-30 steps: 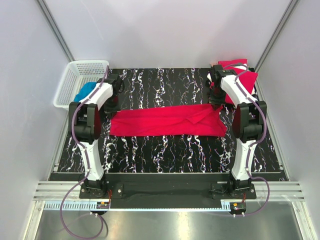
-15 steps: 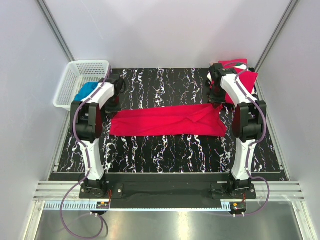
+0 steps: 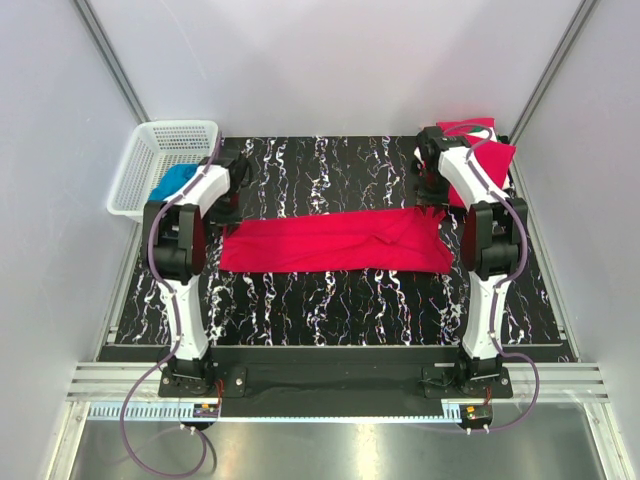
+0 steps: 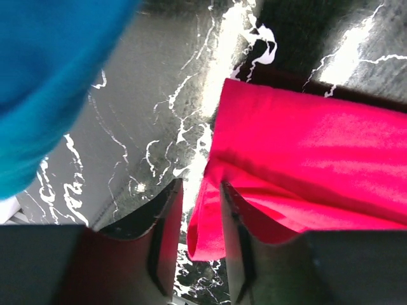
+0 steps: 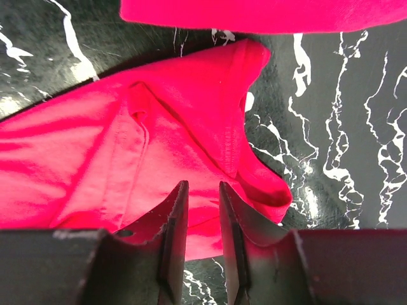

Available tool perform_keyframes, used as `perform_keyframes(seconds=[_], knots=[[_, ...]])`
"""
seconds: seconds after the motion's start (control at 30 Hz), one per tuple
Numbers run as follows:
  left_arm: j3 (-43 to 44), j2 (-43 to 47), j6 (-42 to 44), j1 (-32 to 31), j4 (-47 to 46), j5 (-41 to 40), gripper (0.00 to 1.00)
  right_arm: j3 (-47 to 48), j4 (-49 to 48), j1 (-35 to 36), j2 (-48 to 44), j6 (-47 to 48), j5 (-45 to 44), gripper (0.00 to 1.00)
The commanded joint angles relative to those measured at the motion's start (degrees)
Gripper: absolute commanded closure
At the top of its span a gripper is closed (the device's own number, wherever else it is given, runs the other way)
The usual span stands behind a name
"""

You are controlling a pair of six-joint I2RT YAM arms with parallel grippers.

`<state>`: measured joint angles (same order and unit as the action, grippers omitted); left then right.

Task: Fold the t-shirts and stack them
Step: Fold the tshirt

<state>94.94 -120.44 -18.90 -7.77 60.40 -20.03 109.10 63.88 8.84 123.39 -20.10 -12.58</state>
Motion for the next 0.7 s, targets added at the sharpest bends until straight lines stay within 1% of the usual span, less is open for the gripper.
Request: perform_keyframes(seconds=[0.0, 0.07, 0.1, 0.13, 0.17, 0.2, 0.23, 0.27, 0.3, 0.33, 0.37, 0.4, 0.43, 0.47, 0.5, 0.53, 0.57, 0.67], knots=[[1.4, 10.0, -0.5, -0.1, -0.8, -1.7, 0.63, 2.9, -0.5, -0.1, -6.9, 0.7, -2.7, 0.68], [0.8, 12.8, -0.4, -0.1, -0.9, 0.0, 0.62, 2.4, -0.6, -0.1, -9.5, 1.0, -2.8, 0.65], [0.8, 15.2, -0.3, -0.1, -0.8, 0.8, 0.62, 2.0, -0.5, -0.1, -12.0, 1.1, -2.5, 0.65], [0.5, 16.5, -0.1, -0.1, -0.6, 1.6, 0.61, 1.4, -0.9, -0.1, -13.4, 1.1, -1.8, 0.62], [-0.3, 17.9, 0.0, -0.1, -0.8, 2.5, 0.61, -0.4, -1.0, -0.1, -14.7, 1.1, -1.2, 0.62], [-0.9, 20.8, 0.2, -0.1, -0.8, 5.2, 0.61, -1.4, -1.0, -0.1, -17.4, 1.0, -0.4, 0.63], [-1.8, 22.2, 0.3, -0.3, -0.8, 7.0, 0.61, -4.4, -1.0, -0.1, -18.6, 0.7, 1.0, 0.65], [-4.5, 24.7, 0.2, -0.7, -1.2, 9.8, 0.61, -6.2, -0.9, -0.1, -19.9, 0.2, 1.8, 0.69], [-6.3, 25.9, 0.2, -1.5, -1.4, 10.7, 0.61, -8.3, -1.0, 0.0, -22.3, -0.8, 3.3, 0.72], [-8.3, 27.0, 0.3, -2.2, -2.0, 11.2, 0.61, -12.8, -1.2, 0.0, -23.5, -1.5, 4.2, 0.87], [-13.0, 28.2, 0.2, -2.7, -4.0, 12.1, 0.61, -15.4, -1.6, 0.1, -24.7, -2.2, 5.3, 1.00], [-15.4, 30.1, 0.1, -3.7, -5.2, 12.6, 0.62, -18.0, -2.3, 0.5, -27.0, -3.4, 6.5, 1.00], [-17.6, 30.8, 0.0, -3.9, -6.4, 13.3, 0.64, -23.3, -4.0, 0.7, -28.3, -4.1, 6.5, 1.00], [-21.6, 31.8, -0.7, -4.1, -8.7, 14.5, 0.71, -25.6, -4.9, 0.8, -30.2, -4.8, 6.8, 1.00], [-23.3, 32.0, -0.9, -4.3, -9.8, 15.0, 0.99, -27.6, -6.7, 1.3, -30.9, -6.0, 8.1, 1.00], [-24.4, 32.0, -1.1, -4.4, -10.5, 15.1, 1.00, -30.9, -7.6, 1.4, -31.5, -6.4, 8.6, 1.00], [-26.3, 31.9, -1.1, -4.9, -12.0, 15.2, 1.00, -32.1, -8.2, 1.7, -32.2, -6.9, 8.8, 1.00], [-28.1, 30.1, -1.0, -5.4, -14.7, 14.4, 1.00, -33.9, -9.4, 2.8, -31.4, -8.3, 7.5, 1.00]])
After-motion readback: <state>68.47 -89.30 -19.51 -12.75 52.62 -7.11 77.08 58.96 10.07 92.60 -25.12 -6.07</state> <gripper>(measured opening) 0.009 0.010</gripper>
